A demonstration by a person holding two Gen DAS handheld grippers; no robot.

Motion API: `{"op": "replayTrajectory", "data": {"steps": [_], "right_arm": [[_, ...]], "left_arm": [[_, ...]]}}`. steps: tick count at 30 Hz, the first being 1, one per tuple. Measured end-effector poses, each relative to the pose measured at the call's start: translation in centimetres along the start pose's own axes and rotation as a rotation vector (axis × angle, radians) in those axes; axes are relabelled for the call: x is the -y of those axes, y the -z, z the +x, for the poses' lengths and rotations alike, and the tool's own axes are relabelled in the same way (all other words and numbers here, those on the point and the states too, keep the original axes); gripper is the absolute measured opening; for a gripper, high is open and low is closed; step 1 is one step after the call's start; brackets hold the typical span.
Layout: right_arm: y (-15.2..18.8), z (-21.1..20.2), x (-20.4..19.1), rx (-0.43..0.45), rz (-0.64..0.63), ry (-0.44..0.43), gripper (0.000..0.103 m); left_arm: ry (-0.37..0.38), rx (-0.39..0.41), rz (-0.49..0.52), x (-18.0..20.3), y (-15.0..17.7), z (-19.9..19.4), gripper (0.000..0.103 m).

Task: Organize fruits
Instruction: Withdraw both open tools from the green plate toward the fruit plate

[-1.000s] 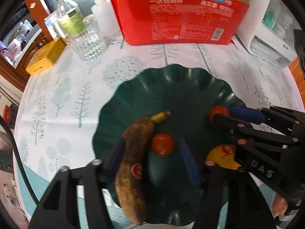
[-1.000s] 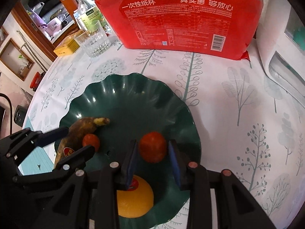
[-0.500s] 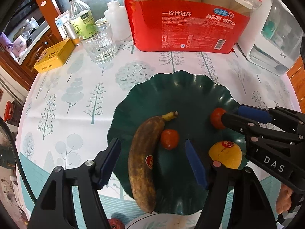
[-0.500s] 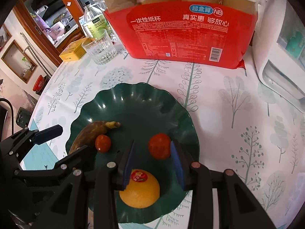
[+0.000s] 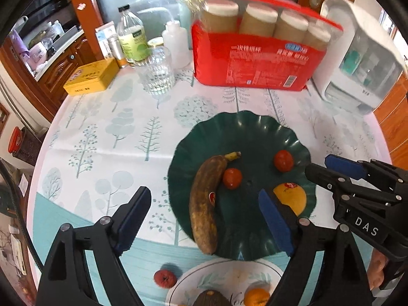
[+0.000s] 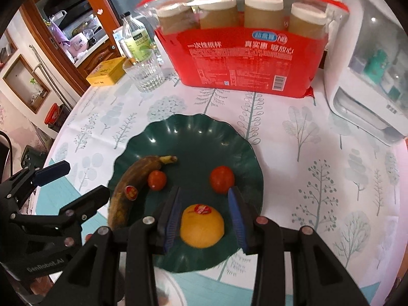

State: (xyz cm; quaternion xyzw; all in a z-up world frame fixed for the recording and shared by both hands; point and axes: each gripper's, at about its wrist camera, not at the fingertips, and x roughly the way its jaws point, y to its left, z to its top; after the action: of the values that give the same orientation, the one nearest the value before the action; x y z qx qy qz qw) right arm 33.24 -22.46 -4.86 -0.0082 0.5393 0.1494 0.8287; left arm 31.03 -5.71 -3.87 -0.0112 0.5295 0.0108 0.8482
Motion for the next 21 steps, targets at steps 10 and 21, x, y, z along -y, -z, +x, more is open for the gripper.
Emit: {"op": "replayTrajectory", "data": {"steps": [10,21], "right_arm": [[2.0,-6.1,-3.4,0.065,0.001,0.027,0.047],[6.1,-12.1,-7.8,0.118,0.045,0.054,0.052]], "left_arm": [[0.010,0.079,0.004,-2.3,2.2,-6.8,0.087],[0.089,0.135,0.031,-5.9,6.0,-12.9,0.087]]}}
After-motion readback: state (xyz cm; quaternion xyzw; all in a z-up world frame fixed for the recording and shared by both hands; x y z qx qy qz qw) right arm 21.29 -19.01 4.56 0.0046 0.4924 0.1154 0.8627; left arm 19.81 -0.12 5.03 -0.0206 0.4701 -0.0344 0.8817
